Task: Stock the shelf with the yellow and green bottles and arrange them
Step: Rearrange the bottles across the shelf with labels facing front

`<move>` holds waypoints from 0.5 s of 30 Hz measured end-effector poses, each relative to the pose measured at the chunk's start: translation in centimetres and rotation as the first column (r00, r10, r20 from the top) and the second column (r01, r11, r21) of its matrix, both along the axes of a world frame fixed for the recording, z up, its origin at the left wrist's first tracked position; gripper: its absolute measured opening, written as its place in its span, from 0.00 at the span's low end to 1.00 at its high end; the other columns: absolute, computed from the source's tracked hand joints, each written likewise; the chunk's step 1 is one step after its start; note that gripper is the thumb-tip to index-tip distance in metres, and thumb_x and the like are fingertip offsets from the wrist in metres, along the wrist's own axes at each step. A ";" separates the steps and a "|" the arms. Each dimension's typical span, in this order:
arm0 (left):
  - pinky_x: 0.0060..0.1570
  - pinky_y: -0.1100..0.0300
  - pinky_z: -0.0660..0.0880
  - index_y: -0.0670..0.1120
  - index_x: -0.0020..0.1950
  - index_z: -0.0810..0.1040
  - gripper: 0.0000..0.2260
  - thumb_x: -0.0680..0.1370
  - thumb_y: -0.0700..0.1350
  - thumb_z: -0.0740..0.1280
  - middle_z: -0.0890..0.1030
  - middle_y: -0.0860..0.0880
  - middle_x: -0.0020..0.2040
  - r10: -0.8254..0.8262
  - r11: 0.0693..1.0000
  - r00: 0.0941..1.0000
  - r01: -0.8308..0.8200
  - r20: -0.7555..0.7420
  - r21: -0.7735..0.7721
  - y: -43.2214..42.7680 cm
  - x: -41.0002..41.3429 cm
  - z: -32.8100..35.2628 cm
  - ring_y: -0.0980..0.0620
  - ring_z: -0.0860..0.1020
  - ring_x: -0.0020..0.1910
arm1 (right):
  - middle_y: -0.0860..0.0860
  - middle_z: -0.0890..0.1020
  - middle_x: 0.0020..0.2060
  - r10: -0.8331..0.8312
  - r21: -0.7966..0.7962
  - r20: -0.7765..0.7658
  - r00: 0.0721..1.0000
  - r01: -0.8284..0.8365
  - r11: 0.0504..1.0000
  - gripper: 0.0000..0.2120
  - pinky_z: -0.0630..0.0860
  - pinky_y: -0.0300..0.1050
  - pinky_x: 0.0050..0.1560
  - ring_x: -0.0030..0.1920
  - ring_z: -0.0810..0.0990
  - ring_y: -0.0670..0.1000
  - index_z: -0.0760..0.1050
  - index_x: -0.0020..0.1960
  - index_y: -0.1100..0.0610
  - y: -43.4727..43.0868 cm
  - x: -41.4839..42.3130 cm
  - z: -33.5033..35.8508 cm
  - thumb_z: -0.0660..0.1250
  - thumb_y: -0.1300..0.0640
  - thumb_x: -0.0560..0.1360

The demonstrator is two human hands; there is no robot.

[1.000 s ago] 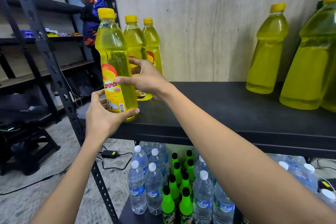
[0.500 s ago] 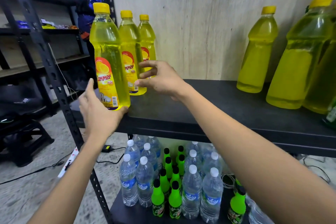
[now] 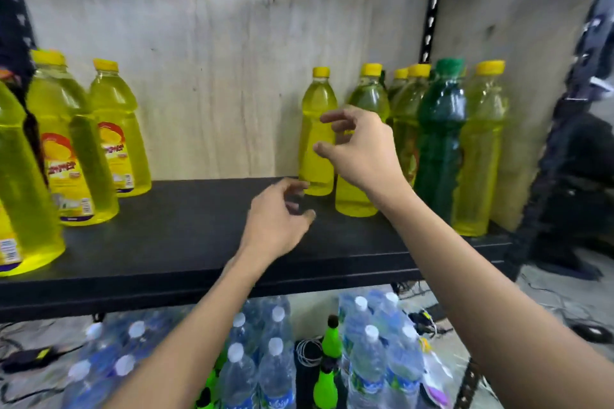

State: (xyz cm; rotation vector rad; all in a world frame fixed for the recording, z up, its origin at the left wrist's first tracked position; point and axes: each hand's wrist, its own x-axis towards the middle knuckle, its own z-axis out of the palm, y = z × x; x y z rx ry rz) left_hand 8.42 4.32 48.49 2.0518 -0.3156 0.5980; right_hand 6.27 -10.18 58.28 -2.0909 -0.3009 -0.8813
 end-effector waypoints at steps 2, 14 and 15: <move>0.50 0.60 0.77 0.52 0.61 0.78 0.23 0.67 0.46 0.79 0.83 0.53 0.52 -0.022 1.000 0.998 0.021 -0.066 -0.015 -2.8 2.5 0.4 0.57 0.80 0.40 | 0.52 0.80 0.55 -0.105 -0.011 0.079 0.991 0.106 0.994 0.23 0.72 0.43 0.57 0.56 0.78 0.53 0.77 0.63 0.53 -0.9 1.2 0.8 0.75 0.57 0.68; 0.58 0.59 0.76 0.51 0.76 0.64 0.41 0.68 0.53 0.79 0.78 0.49 0.66 -0.085 0.986 0.991 0.070 -0.099 -0.149 -7.8 7.4 -0.7 0.51 0.78 0.61 | 0.58 0.73 0.65 -0.336 0.131 0.113 0.935 0.322 0.938 0.39 0.73 0.54 0.59 0.63 0.75 0.62 0.62 0.73 0.55 -1.5 6.8 2.8 0.79 0.56 0.68; 0.59 0.58 0.76 0.52 0.76 0.64 0.40 0.68 0.53 0.79 0.79 0.49 0.65 -0.073 0.986 0.994 0.059 -0.087 -0.158 -7.6 7.5 -0.7 0.52 0.78 0.61 | 0.58 0.74 0.64 -0.341 0.125 0.099 0.935 0.328 0.936 0.40 0.74 0.54 0.58 0.62 0.75 0.63 0.61 0.74 0.55 -1.6 6.9 2.8 0.79 0.56 0.68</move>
